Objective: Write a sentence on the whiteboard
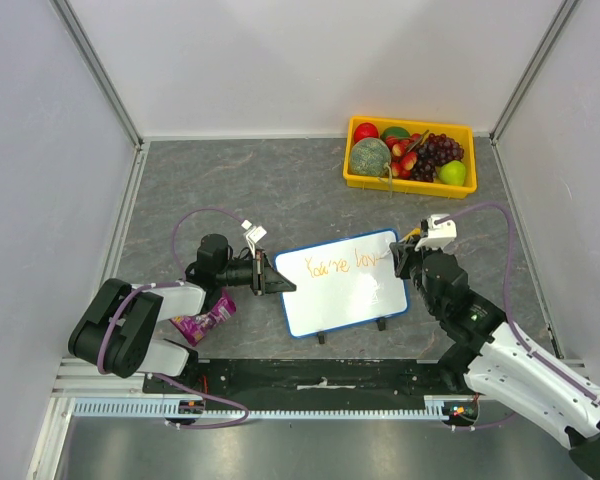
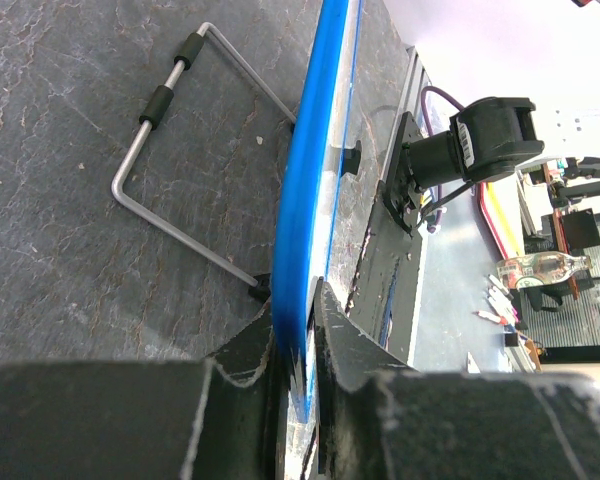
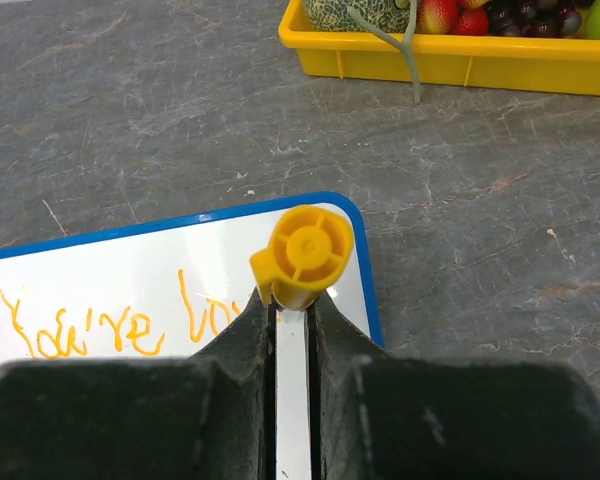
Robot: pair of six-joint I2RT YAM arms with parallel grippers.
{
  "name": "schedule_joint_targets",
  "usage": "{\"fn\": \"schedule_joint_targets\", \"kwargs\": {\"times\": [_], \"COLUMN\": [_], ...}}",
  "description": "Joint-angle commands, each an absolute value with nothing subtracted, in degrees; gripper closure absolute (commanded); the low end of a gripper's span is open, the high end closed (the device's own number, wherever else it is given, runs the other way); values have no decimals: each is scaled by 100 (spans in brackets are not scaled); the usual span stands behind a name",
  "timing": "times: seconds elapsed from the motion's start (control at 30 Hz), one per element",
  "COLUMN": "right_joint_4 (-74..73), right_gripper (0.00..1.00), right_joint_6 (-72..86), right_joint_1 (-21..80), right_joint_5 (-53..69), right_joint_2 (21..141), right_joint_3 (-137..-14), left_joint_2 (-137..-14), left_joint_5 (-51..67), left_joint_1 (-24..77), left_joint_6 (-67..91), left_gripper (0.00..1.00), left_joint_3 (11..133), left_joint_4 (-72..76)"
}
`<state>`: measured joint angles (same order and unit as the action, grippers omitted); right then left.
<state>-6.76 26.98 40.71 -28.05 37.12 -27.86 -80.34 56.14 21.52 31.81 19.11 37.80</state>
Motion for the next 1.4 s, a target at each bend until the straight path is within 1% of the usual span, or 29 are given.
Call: {"fn": "schedule_joint_targets", "kwargs": {"times": [0.0, 0.8, 1.37], "right_joint_4": [-554, -202, -773], "right_gripper": [100, 100, 100], "right_joint_6": [2602, 2689, 2865], "right_joint_1": [4043, 4034, 4043], "right_joint_5": [-3015, -2778, -2443], "right_joint_2": [3814, 3797, 3481], "right_joint_3": [-3015, -2980, -2619], "left_joint_2": [-8165, -8156, -8165], "left_joint_5": [5326, 5326, 5326], "left_joint_1": [2171, 2180, 2188], "left_joint_6": [2646, 2654, 2646], "left_gripper": [98, 98, 98], "left_joint_3": [1907, 1907, 1907], "left_joint_4": [3524, 3516, 3516]}}
